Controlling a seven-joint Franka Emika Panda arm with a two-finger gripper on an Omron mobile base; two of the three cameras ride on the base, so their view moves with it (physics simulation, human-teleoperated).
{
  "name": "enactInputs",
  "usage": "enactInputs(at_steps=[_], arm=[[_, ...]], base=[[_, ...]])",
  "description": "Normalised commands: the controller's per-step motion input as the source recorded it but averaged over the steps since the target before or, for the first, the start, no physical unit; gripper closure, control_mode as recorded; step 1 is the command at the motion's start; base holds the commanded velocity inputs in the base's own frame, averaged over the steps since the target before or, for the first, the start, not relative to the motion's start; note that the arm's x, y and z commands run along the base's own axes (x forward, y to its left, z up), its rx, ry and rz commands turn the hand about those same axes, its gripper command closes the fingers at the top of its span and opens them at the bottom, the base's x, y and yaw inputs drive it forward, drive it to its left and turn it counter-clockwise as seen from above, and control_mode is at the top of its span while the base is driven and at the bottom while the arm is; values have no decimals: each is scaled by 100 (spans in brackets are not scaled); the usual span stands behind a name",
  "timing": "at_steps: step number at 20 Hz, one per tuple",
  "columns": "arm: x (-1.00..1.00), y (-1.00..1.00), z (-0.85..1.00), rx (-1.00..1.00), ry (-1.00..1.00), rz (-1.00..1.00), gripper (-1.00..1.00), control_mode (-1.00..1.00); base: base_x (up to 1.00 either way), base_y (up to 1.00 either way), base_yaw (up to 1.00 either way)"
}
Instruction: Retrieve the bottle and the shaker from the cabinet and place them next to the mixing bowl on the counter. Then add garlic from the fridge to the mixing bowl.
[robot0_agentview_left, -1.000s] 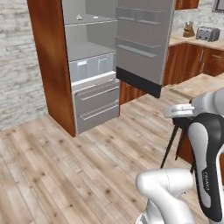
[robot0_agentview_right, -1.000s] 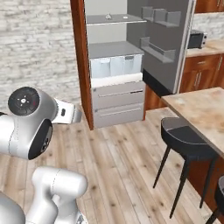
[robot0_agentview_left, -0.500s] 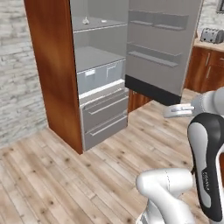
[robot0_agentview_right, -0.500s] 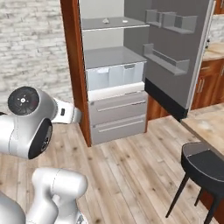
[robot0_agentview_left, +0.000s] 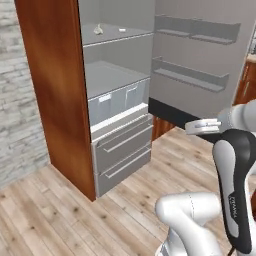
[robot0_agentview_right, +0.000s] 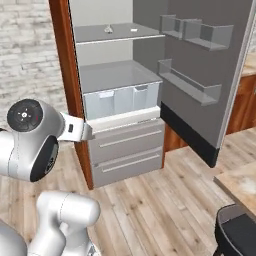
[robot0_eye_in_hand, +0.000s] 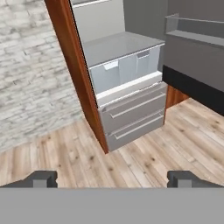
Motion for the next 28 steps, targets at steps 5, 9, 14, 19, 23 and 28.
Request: enactInputs(at_steps=[5, 9, 14, 19, 23, 28], arm=[[0, 0, 0, 0, 0, 0, -100, 100], [0, 0, 0, 0, 0, 0, -100, 100], [0, 0, 0, 0, 0, 0, -100, 100], [0, 0, 0, 0, 0, 0, -100, 100], [0, 0, 0, 0, 0, 0, -100, 100], [0, 0, 0, 0, 0, 0, -100, 100]], base=[[100, -43, 13], [100, -15, 9], [100, 22, 3], [100, 2, 32], [100, -41, 26], [78, -38, 13]])
